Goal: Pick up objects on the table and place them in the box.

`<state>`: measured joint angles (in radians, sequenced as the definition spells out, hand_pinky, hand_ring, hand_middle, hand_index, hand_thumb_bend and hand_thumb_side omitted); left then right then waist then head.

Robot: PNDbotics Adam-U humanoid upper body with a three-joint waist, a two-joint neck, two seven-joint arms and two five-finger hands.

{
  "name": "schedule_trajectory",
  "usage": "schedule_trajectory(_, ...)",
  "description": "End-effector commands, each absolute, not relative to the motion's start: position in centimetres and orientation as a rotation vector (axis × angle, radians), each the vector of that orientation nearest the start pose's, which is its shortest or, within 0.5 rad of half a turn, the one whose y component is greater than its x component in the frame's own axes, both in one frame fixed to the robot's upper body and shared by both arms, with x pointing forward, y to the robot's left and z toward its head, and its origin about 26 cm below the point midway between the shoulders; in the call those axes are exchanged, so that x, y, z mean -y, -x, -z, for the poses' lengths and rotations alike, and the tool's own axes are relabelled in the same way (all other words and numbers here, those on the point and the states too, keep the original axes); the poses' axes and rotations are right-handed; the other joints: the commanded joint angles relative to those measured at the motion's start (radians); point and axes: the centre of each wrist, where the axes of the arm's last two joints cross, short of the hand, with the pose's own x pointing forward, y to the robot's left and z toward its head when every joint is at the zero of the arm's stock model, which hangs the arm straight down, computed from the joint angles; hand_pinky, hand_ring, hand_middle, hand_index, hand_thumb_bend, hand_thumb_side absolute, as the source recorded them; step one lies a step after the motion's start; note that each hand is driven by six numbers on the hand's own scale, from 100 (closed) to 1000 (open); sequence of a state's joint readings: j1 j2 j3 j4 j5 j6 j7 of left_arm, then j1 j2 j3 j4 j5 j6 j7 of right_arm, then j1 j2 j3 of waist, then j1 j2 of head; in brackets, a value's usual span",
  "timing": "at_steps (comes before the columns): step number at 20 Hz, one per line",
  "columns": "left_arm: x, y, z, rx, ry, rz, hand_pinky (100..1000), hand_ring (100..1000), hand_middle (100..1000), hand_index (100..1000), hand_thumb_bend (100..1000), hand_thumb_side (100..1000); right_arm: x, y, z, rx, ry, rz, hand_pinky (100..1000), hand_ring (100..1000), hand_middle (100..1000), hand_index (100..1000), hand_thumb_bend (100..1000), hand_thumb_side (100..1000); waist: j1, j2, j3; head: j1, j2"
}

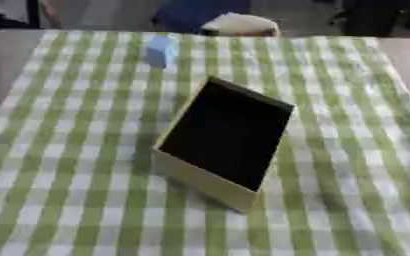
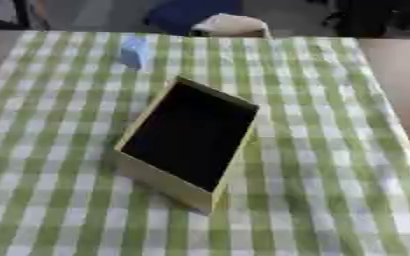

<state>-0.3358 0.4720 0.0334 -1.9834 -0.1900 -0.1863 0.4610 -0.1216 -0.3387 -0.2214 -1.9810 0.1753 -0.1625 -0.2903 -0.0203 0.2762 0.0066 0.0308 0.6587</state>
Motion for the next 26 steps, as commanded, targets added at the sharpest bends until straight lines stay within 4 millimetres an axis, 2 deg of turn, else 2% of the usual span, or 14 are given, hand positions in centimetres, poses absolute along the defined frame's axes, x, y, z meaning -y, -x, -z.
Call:
schedule_trajectory(1, -28.7, -30.1, -24.6, -3.443, 0.899, -0.204, 638, 638, 632, 692, 273, 580, 33.6, -27.3, -17.5, 2.323, 0.753, -0.052, 698, 735, 699, 865, 100, 1000, 0.003, -0.014, -0.004, -0.007, -0.004)
schedule_trajectory(9, -28.1, -30.2, -29.7, -3.418, 0.971, -0.402, 638, 641, 640, 696, 251, 600, 33.6, -27.3, -17.7, 2.329, 0.752, -0.064, 698, 735, 698, 865, 100, 1000, 0.009, 0.002, -0.017, -0.014, -0.013)
schedule_trajectory(11, -28.2, -30.8, -30.9, -3.428, 1.022, -0.451, 637, 641, 643, 697, 241, 611, 33.6, -27.3, -17.7, 2.330, 0.754, -0.068, 698, 735, 698, 865, 100, 1000, 0.011, 0.008, -0.022, -0.014, -0.018)
schedule_trajectory(18, -29.1, -34.7, -33.5, -3.382, 1.253, -0.715, 644, 643, 648, 706, 219, 632, 33.6, -27.4, -18.0, 2.336, 0.757, -0.091, 698, 735, 698, 865, 100, 1000, 0.022, 0.025, -0.038, -0.005, -0.037)
schedule_trajectory(26, -28.2, -39.0, -36.3, -3.271, 1.381, -1.047, 663, 656, 659, 726, 214, 651, 33.5, -27.5, -18.3, 2.344, 0.750, -0.124, 699, 735, 698, 865, 100, 1000, 0.039, 0.033, -0.055, 0.003, -0.040)
